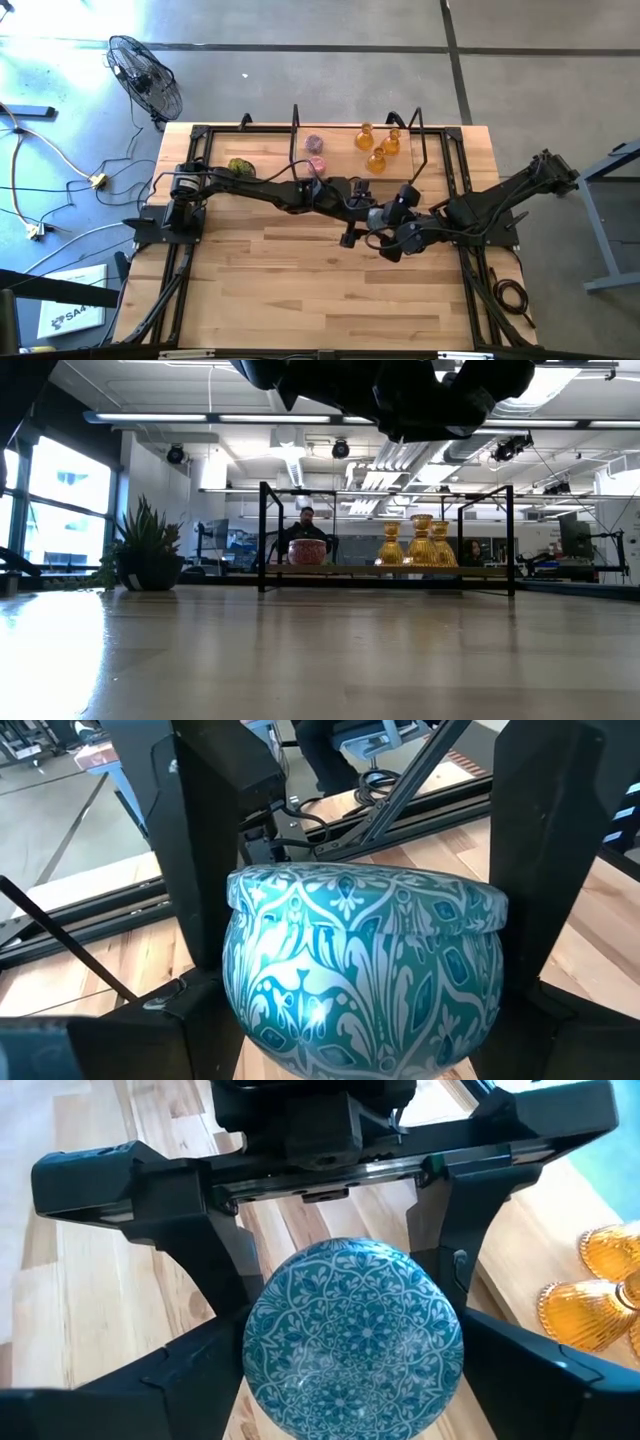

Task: Pick & Place candle stick holders
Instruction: Put the blue patterned scented candle on the shelf

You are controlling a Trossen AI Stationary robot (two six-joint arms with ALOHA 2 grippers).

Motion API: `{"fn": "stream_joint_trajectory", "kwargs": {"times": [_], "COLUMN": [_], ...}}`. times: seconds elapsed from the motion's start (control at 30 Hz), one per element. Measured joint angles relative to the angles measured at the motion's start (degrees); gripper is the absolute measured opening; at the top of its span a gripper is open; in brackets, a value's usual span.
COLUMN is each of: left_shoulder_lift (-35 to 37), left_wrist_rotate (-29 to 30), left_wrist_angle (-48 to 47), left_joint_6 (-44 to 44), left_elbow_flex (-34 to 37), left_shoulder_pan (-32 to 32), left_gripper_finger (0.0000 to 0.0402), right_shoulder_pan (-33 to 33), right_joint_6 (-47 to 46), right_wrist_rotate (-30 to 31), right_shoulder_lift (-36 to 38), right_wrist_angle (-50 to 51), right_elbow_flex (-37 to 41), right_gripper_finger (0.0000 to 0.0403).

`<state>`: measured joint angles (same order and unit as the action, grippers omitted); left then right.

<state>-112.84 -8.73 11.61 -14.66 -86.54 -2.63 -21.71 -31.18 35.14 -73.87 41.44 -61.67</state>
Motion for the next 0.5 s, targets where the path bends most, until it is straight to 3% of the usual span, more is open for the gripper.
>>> {"fn": "stream_joint_trajectory", "kwargs": {"times": [0.5], "left_shoulder_lift": [0.17], "left_wrist_rotate": [0.96], "left_wrist_angle": [4.73], "left_joint_6": [0.42], "left_elbow_flex": [0.02], "left_shoulder_pan": [0.0], "left_gripper_finger": [0.0286], "right_shoulder_pan": [-0.13], "right_joint_6": [12.06], "right_wrist_rotate": [7.37], "right_shoulder_lift": [0.82], "right_wrist_angle": [-9.01], "right_elbow_flex": [-0.02], "right_gripper_finger": [0.0339]}}
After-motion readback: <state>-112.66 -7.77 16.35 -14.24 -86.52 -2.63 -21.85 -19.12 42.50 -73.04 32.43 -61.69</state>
